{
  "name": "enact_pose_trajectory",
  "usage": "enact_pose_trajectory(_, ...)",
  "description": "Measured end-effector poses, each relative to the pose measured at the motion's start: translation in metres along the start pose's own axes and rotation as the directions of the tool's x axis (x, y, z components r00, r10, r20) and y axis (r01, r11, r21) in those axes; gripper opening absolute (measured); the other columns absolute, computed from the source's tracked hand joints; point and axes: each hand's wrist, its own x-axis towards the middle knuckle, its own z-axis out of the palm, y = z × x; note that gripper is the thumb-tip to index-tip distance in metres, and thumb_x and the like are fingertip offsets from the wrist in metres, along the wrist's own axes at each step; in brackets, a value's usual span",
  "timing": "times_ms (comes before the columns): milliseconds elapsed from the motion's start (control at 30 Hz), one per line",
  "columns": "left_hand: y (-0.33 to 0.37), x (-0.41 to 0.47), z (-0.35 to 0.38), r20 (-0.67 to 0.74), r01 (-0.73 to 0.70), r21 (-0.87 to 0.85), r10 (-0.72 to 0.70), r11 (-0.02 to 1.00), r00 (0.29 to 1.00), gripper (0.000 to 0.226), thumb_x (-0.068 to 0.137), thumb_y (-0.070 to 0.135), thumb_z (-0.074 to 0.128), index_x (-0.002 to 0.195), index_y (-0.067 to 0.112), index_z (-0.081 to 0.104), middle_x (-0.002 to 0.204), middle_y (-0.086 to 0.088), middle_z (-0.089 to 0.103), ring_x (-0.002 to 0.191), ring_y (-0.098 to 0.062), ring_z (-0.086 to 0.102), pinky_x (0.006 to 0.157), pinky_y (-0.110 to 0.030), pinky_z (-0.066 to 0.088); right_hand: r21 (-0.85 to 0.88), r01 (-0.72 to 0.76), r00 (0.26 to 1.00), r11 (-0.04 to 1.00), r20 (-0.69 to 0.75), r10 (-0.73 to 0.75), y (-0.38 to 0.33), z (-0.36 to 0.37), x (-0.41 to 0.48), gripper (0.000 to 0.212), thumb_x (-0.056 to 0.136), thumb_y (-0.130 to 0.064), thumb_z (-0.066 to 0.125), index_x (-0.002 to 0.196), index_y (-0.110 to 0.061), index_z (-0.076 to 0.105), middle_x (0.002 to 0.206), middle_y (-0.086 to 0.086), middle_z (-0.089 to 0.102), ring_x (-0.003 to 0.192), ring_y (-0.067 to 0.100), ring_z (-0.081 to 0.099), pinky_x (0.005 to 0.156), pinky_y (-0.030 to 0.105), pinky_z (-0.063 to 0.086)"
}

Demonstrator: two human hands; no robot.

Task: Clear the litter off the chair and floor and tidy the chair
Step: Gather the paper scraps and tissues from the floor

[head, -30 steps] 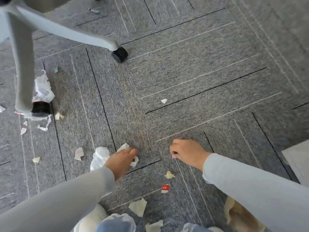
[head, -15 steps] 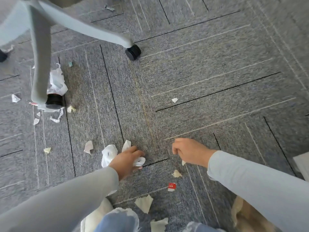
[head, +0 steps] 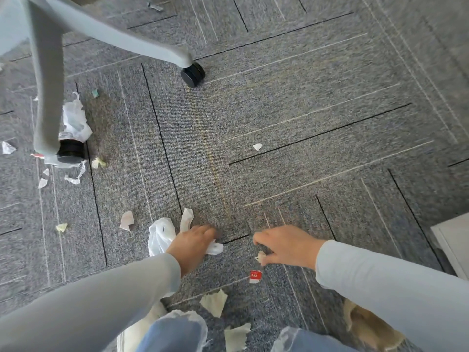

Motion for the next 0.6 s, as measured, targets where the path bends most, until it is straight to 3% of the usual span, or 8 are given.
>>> enact_pose_trajectory(67, 0.002, -0.007, 0.003, 0.006, -0.089, 0.019, 0.089, 0.996, 0.996, 0.051, 0.085, -0.001, 0.047, 0.131, 0.020, 0.044, 0.136, 0.001, 0.043, 0.124, -0.019, 0.044, 0.103, -0.029, 0.041, -0.061, 0.040, 0.999, 0.997, 0.009, -0.040, -0.004, 0.008, -0.003, 0.036, 0.085, -0.046, 0.052, 0.102, -0.016, 0.042, 0.084, 0.001, 0.057, 0.066, 0.016, 0.055, 0.053, 0.027, 0.046)
enact_pose_trajectory(133, 0.006, -0.017, 0.008, 0.036, -0.183, 0.017, 0.183, 0.983, 0.983, 0.045, 0.084, -0.001, 0.045, 0.125, 0.017, 0.047, 0.129, -0.001, 0.042, 0.112, -0.016, 0.047, 0.094, -0.024, 0.045, -0.101, 0.075, 0.997, 0.992, 0.017, -0.074, -0.007, 0.013, -0.004, 0.029, 0.089, -0.039, 0.047, 0.102, -0.013, 0.043, 0.084, 0.004, 0.057, 0.067, 0.019, 0.056, 0.054, 0.031, 0.049)
enact_pose_trajectory(200, 0.009, -0.025, 0.012, 0.102, -0.267, 0.010, 0.265, 0.964, 0.959, 0.039, 0.085, 0.002, 0.043, 0.123, 0.013, 0.049, 0.127, -0.003, 0.043, 0.106, -0.017, 0.050, 0.088, -0.025, 0.048, -0.130, 0.110, 0.994, 0.985, 0.013, -0.110, -0.009, 0.015, -0.003, 0.021, 0.092, -0.030, 0.046, 0.101, -0.011, 0.044, 0.081, 0.007, 0.055, 0.064, 0.021, 0.054, 0.053, 0.032, 0.048)
enact_pose_trajectory(333, 0.013, -0.028, 0.015, 0.263, -0.386, 0.081, 0.354, 0.919, 0.898, 0.031, 0.089, 0.011, 0.044, 0.119, 0.007, 0.052, 0.126, -0.007, 0.048, 0.108, -0.024, 0.054, 0.091, -0.035, 0.047, -0.167, 0.123, 0.992, 0.978, 0.024, -0.121, -0.014, 0.014, -0.001, 0.007, 0.092, -0.012, 0.046, 0.098, -0.008, 0.046, 0.086, 0.008, 0.052, 0.064, 0.020, 0.050, 0.052, 0.030, 0.043)
enact_pose_trajectory(500, 0.021, -0.030, 0.017, 0.330, -0.454, 0.095, 0.402, 0.886, 0.854, 0.044, 0.088, 0.002, 0.043, 0.132, 0.012, 0.042, 0.122, -0.010, 0.052, 0.107, -0.029, 0.052, 0.086, -0.038, 0.044, -0.099, 0.088, 0.995, 0.991, -0.028, -0.091, -0.026, 0.016, -0.004, 0.026, 0.084, 0.007, 0.041, 0.103, -0.010, 0.042, 0.089, 0.010, 0.050, 0.059, 0.019, 0.042, 0.050, 0.031, 0.035)
enact_pose_trajectory(600, 0.026, -0.031, 0.020, 0.349, -0.524, 0.165, 0.448, 0.836, 0.823, 0.055, 0.090, 0.003, 0.043, 0.142, 0.015, 0.027, 0.123, -0.014, 0.053, 0.108, -0.030, 0.051, 0.084, -0.041, 0.047, -0.072, 0.122, 0.991, 0.990, -0.037, -0.125, -0.034, 0.020, -0.004, 0.034, 0.079, 0.009, 0.041, 0.106, -0.011, 0.039, 0.086, 0.012, 0.051, 0.062, 0.023, 0.044, 0.052, 0.036, 0.040)
